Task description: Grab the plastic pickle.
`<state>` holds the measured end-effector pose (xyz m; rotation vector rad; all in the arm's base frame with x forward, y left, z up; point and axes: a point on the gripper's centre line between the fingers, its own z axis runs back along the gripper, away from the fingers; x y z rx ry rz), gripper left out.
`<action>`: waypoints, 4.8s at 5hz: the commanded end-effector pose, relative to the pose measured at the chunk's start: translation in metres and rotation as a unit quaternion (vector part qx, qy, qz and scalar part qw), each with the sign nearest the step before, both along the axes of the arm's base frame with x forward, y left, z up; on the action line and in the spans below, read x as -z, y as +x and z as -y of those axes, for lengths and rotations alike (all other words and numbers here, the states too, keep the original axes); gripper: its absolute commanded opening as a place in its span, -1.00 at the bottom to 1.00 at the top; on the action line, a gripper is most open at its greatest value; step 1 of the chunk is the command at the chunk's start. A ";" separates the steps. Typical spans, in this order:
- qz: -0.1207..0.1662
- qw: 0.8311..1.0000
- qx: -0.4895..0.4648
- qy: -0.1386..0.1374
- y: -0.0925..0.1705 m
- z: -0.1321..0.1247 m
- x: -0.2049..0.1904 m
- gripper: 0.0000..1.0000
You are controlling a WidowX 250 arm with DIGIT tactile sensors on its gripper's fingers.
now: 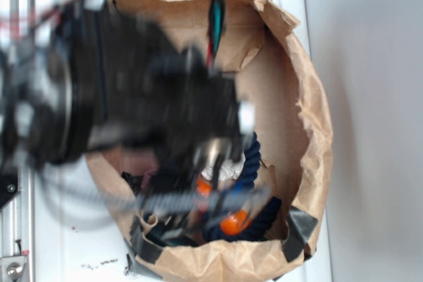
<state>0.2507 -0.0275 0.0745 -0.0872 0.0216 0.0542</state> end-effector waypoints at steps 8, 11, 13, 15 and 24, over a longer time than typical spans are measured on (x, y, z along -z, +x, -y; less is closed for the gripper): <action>-0.025 0.985 0.165 -0.044 0.071 0.009 0.017 1.00; 0.026 0.983 0.110 -0.145 0.002 0.029 -0.057 1.00; 0.026 0.983 0.110 -0.145 0.002 0.029 -0.057 1.00; 0.026 0.983 0.110 -0.145 0.002 0.029 -0.057 1.00; 0.055 0.984 0.118 -0.117 -0.002 0.035 -0.017 1.00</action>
